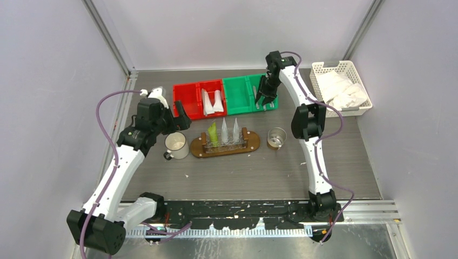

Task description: Prepare toiletry sets of a toothbrush and toothpaste on the tray

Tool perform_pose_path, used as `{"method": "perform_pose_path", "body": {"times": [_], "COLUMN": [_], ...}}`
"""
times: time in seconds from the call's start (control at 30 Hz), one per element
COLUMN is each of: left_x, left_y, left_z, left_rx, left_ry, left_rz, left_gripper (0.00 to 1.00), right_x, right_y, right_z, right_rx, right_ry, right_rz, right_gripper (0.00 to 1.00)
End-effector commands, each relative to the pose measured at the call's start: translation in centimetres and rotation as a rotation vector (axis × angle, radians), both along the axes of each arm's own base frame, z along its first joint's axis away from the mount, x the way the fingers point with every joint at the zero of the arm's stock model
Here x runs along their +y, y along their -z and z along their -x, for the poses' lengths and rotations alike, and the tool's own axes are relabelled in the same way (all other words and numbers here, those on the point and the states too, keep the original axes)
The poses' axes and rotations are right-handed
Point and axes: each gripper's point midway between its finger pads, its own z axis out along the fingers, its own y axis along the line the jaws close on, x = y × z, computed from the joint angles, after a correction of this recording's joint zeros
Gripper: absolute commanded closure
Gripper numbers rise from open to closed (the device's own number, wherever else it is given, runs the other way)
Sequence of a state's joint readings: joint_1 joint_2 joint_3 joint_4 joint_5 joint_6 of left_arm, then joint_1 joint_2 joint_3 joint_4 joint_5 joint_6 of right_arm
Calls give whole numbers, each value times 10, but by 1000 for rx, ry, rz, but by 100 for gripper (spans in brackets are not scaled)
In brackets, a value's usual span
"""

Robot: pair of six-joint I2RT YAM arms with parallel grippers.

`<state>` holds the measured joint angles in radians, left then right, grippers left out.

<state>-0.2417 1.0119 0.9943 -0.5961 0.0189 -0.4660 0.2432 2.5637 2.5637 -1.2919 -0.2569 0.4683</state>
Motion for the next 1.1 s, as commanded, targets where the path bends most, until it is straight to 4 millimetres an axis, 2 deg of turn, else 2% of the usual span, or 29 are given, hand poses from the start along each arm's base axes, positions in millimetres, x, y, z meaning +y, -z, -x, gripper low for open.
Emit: {"method": "perform_pose_path", "body": {"times": [0.0, 0.13, 0.43, 0.83, 1.07], "left_x": [4, 3, 4, 4, 4], "left_y": [-6, -4, -4, 0, 1], "left_z": [-3, -5, -3, -4, -4], "left_rx": [-28, -26, -26, -18, -17], "left_ry": [-3, -4, 0, -1, -1], "left_rz": [-19, -16, -22, -22, -22], "left_gripper": [0, 0, 0, 0, 0], "right_x": [-4, -5, -5, -13, -30], "right_y": [-35, -42, -23, -52, -37], "right_z": [-24, -27, -33, -44, -37], "right_rx": [-150, -174, -160, -254, -219], "right_ry": [30, 35, 49, 62, 61], "right_rz": [18, 22, 32, 50, 138], "right_gripper": [59, 59, 59, 59, 59]}}
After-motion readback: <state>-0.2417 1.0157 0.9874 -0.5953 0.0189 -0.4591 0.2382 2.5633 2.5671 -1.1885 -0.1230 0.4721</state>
